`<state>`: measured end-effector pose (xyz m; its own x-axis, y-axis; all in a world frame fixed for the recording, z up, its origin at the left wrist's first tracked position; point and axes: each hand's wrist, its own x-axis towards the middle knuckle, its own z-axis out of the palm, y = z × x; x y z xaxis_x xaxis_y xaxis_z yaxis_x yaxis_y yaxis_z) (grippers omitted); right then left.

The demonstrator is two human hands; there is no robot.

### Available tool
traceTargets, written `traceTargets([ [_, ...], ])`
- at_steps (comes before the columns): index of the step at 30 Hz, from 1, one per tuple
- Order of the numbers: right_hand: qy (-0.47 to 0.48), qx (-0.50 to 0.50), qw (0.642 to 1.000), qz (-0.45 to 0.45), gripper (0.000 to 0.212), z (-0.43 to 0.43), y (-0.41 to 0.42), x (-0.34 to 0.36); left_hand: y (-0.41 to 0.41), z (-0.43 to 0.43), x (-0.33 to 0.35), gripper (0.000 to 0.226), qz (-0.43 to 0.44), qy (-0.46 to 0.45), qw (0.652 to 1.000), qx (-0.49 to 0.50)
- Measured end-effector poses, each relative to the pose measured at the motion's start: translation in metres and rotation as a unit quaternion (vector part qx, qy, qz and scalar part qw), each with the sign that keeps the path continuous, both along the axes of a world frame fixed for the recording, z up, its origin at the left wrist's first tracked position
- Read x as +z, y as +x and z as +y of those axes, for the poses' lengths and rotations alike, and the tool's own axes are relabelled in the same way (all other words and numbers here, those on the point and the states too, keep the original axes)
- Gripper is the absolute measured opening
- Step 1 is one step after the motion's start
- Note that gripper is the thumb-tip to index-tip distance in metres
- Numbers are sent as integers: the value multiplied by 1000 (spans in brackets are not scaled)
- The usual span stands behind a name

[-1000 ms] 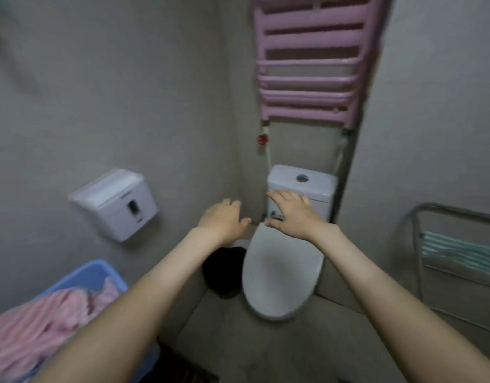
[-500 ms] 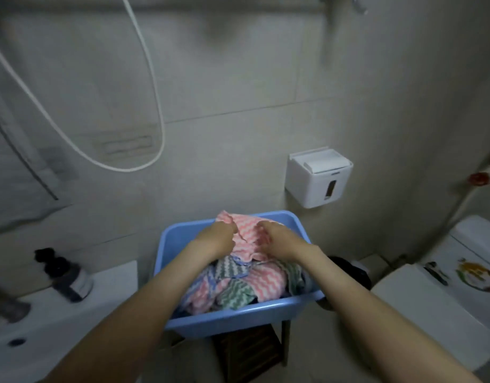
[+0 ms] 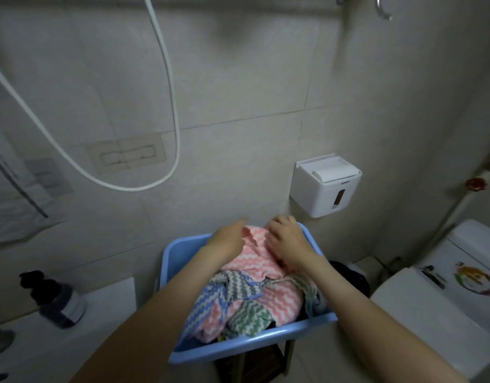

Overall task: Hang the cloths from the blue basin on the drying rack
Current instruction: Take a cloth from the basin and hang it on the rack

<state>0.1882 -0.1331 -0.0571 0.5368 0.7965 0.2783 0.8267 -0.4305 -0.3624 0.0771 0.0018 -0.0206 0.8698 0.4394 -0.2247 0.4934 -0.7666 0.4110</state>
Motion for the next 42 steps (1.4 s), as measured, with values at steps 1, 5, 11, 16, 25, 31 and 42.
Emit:
traceTargets([
  [1, 15, 3, 1000, 16, 15, -2, 2, 10, 4, 1, 3, 63, -16, 6, 1000, 9],
  [5, 80, 14, 990, 116, 14, -14, 9, 55, 18, 1, 15, 35, -57, 17, 998, -2],
  [11, 183, -46, 931, 314, 15, -25, 18, 102, 25, 7, 50, 31, -186, -135, 972, -53],
  [16, 108, 35, 931, 348, 31, -30, 20, 116, 32, 4, 80, 23, -260, -56, 961, -77],
  [25, 181, -26, 924, 336, 14, -39, 20, 131, 11, 15, 89, 27, -94, -150, 981, -78],
  [31, 72, -128, 904, 401, 38, -45, 22, 109, 0, 23, 61, 20, -91, -478, 874, 12],
  [42, -314, 5, 941, 127, 70, -29, -18, 0, 10, -27, -32, 72, 86, 83, 979, -165],
])
